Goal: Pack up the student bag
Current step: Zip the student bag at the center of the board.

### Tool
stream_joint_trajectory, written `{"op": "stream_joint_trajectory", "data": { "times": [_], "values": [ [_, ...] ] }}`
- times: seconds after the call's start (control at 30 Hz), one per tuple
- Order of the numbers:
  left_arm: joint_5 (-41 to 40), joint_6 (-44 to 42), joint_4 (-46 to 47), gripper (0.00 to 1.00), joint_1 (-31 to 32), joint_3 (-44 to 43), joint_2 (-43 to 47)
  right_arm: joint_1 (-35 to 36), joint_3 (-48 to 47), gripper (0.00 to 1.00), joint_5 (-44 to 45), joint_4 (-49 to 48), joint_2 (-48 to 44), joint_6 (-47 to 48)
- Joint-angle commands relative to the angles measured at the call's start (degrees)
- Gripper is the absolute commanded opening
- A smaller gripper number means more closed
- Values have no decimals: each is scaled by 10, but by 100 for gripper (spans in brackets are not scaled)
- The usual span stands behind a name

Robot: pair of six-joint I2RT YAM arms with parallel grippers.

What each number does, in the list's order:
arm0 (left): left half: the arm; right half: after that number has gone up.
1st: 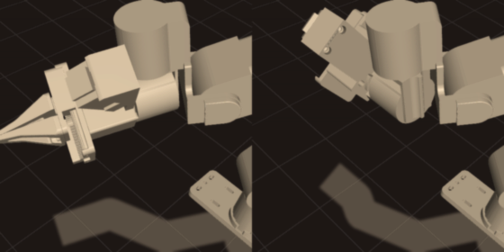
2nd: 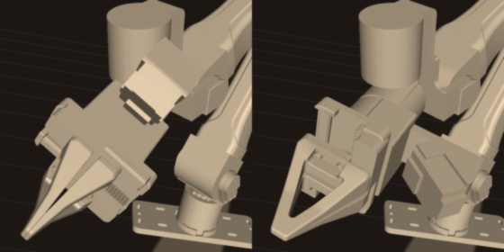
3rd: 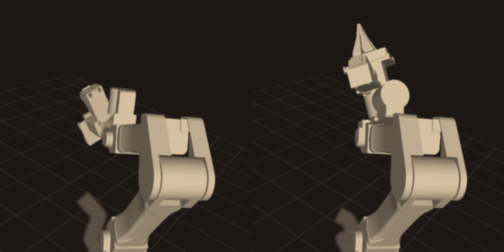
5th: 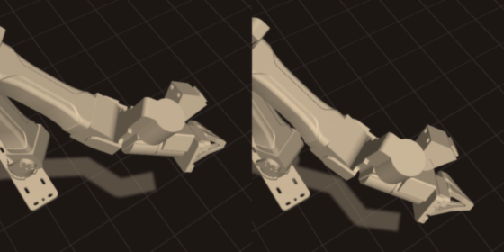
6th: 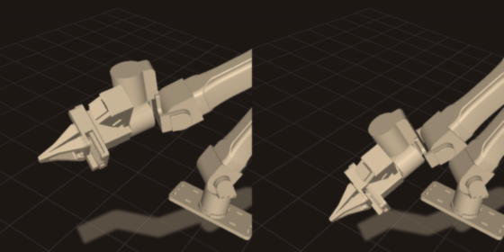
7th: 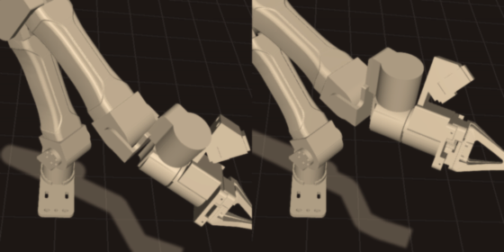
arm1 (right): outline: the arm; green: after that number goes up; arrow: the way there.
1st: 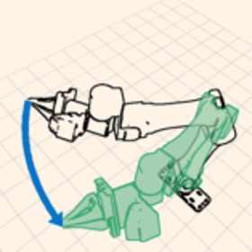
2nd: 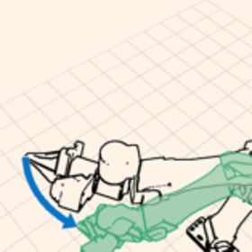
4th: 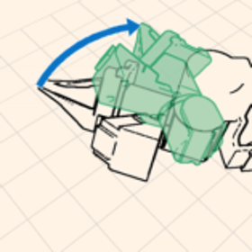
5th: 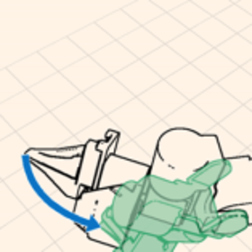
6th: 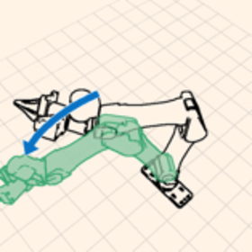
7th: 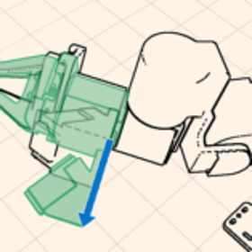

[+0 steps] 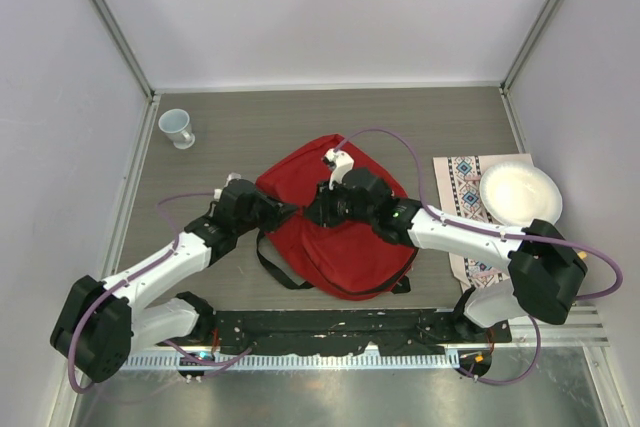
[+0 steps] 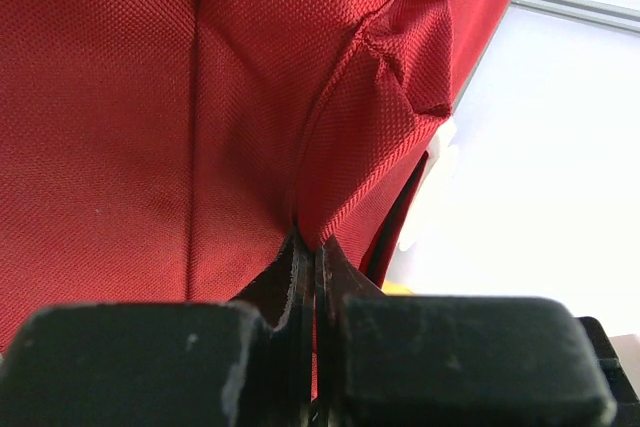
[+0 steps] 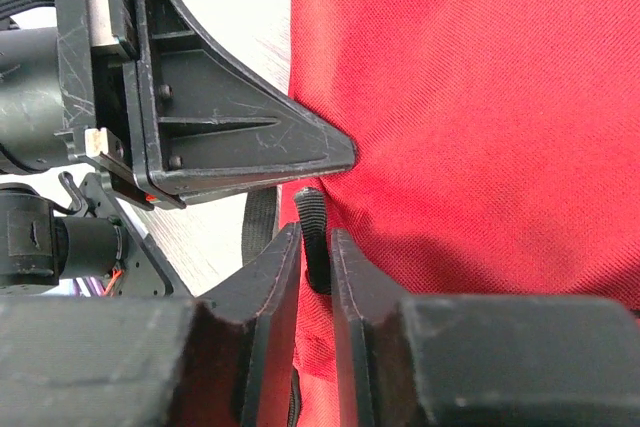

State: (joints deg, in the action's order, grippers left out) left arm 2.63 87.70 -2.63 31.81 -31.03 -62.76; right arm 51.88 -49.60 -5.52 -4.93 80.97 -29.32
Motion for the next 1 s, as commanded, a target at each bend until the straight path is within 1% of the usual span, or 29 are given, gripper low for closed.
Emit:
{"op": "stream_joint_trajectory", "data": {
  "times": [0.0, 0.1, 0.2, 0.23, 0.27, 0.3, 0.33, 0.53, 0.57, 0.8, 0.97],
  "values": [
    [-3, -18, 38, 0, 0, -1, 0, -2, -11, 25, 1, -39, -6, -7],
    [2, -18, 46, 0, 0, 1, 2, -1, -18, 25, -2, -35, 1, -6],
    [5, -18, 52, 0, 0, 4, 1, -2, -22, 21, -2, -34, 7, -5],
    [6, -18, 54, 0, 0, 4, 1, -2, -22, 12, -2, -34, 9, -5],
    [8, -18, 55, 0, 0, 4, 1, -2, -23, 9, 2, -31, 9, -4],
    [8, -20, 57, 0, 0, 4, 2, -2, -23, 2, 4, -31, 9, -4],
    [10, -21, 57, 0, 0, 4, 3, -2, -23, 1, 6, -29, 8, -2],
    [11, -38, 50, 0, 0, 4, 6, -1, -13, 1, 50, -23, -14, 1],
    [9, -43, 41, 0, 0, 4, 9, -2, -11, 1, 73, -23, -18, 0],
    [-8, -85, -8, 0, -2, 25, 52, -2, 4, 1, 125, -14, -45, -2],
    [-5, -102, -24, 0, -7, 47, 85, -2, 13, 1, 135, -14, -51, -6]
  ]
}}
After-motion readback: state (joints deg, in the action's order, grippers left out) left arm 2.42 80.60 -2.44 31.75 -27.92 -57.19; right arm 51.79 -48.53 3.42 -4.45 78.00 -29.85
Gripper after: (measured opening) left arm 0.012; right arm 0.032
